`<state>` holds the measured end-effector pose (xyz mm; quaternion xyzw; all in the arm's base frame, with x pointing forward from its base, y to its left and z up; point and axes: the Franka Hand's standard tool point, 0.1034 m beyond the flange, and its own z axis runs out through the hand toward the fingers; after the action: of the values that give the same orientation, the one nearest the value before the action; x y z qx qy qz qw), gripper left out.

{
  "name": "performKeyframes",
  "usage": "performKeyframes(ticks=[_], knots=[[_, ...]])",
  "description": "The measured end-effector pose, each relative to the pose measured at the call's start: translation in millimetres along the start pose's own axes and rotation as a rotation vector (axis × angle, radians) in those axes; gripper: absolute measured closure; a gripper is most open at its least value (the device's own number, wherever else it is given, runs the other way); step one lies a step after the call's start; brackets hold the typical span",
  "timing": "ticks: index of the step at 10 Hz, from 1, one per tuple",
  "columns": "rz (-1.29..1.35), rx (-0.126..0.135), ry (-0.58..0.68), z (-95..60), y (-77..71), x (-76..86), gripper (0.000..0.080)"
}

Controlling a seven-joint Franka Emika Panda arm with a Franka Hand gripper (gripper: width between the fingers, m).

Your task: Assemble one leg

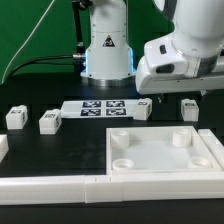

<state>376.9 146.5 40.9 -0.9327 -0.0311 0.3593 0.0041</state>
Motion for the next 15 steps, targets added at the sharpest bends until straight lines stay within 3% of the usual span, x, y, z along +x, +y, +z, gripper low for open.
performKeyframes(ticks=[3,5,10,12,13,14,15], knots=[[0.001,-0.017,-0.204,10.4,-10.0,1.1,0.0151],[-0.013,-0.024,-0.198,12.6,-20.4,0.1,0.0151],[-0.005,-0.020,-0.185,38.7,-16.1,5.0,0.0151],[-0.003,-0.025,-0.190,40.4,-17.7,3.8,0.0173],[-0.003,-0.025,-0.192,39.7,-17.9,3.6,0.0355],[-0.004,-0.025,-0.191,39.9,-17.8,3.7,0.0355],[-0.004,-0.025,-0.192,39.9,-17.8,3.6,0.0517]])
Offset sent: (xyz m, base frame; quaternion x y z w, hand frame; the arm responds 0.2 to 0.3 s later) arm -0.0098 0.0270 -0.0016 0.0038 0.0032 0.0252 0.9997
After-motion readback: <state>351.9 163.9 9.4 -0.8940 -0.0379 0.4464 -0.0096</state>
